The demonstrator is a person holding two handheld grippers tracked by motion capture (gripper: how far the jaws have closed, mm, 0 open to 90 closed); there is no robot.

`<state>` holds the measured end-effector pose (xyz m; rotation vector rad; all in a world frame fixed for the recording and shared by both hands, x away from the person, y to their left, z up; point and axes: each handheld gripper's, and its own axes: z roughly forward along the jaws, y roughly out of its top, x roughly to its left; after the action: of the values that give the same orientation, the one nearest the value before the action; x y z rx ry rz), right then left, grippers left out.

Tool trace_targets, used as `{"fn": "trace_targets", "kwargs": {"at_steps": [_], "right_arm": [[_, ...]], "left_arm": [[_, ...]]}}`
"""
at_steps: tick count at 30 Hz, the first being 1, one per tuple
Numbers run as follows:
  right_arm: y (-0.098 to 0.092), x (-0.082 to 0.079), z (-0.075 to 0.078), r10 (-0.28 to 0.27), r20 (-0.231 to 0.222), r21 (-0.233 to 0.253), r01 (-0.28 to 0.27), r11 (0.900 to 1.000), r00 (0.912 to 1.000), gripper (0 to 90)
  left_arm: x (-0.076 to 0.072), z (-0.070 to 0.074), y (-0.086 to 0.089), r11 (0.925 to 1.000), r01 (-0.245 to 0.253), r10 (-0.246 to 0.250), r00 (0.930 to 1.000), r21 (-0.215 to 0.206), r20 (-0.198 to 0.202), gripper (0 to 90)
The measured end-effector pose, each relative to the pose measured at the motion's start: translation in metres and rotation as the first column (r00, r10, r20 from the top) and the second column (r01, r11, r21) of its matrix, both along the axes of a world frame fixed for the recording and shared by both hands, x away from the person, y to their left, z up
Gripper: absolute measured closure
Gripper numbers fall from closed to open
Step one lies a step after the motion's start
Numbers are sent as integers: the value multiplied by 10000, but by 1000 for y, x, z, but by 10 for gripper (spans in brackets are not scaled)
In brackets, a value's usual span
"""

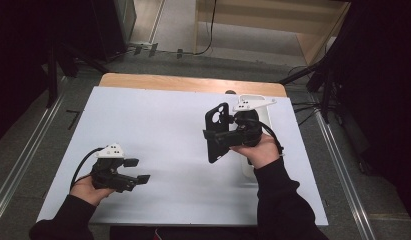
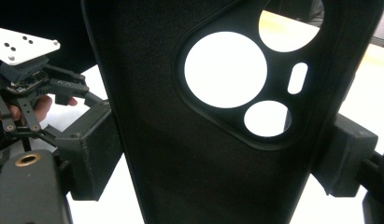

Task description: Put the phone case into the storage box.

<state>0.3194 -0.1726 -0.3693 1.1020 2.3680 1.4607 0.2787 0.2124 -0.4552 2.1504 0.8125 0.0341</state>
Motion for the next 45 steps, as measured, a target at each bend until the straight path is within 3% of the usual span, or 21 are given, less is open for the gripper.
{"fn": "trace_targets", "kwargs": {"at_steps": [11,20,31,45], "right_arm": [[-21,2,3,-576,41,-11,576,9983,9983,131],[-43,4,5,-1391,165,16,1391,9903,9901,131],[-70,2,10,-2351,266,192,2347,9719,9716,131],[-86,19,9,-3505,369,-28,3508,9365,9359,131]], "left_arm": [[1,0,1,10000,-20,20,10000,12,-48,230],[2,-1,0,10000,48,-48,9999,6,-91,230],[4,-1,2,10000,-59,60,9999,9,-88,230],[5,-1,3,9998,-157,158,9998,88,-104,230]]}}
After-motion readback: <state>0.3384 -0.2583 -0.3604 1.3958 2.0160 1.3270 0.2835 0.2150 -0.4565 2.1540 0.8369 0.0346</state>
